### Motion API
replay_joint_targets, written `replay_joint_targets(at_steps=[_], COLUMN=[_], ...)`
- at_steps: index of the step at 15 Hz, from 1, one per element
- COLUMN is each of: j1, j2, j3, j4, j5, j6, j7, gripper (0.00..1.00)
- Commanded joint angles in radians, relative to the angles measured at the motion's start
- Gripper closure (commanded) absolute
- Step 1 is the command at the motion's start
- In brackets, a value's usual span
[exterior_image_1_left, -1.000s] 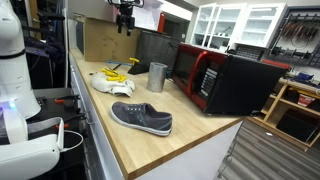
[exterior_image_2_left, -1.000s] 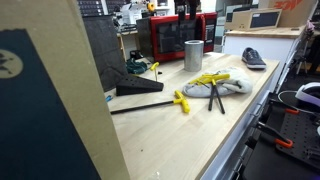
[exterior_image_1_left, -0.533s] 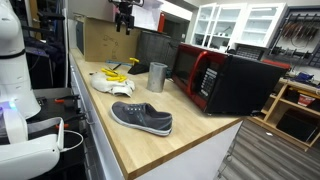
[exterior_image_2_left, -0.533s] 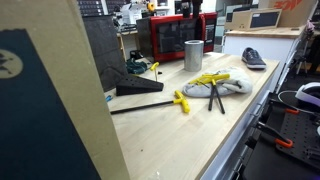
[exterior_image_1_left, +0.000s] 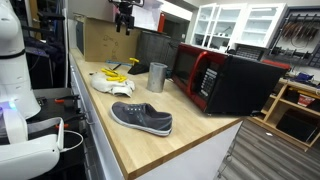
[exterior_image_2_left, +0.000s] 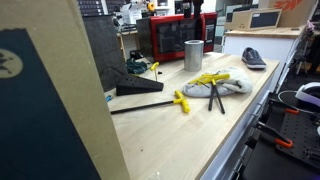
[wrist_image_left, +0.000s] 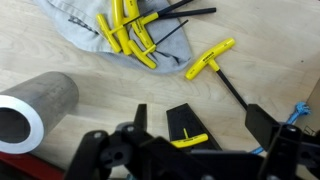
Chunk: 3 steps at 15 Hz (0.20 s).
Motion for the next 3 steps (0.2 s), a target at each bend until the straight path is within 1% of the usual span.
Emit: replay_joint_targets(at_steps=[1,3], j1=[-0.009,-0.009], j2=[0.001,0.001], j3=[0.009,0.009], j4=[0.002,0.002], j5=[0.002,0.002], j6=[-0.002,-0.002], j7=[-0.001,-0.001], gripper=[0.00,0.00])
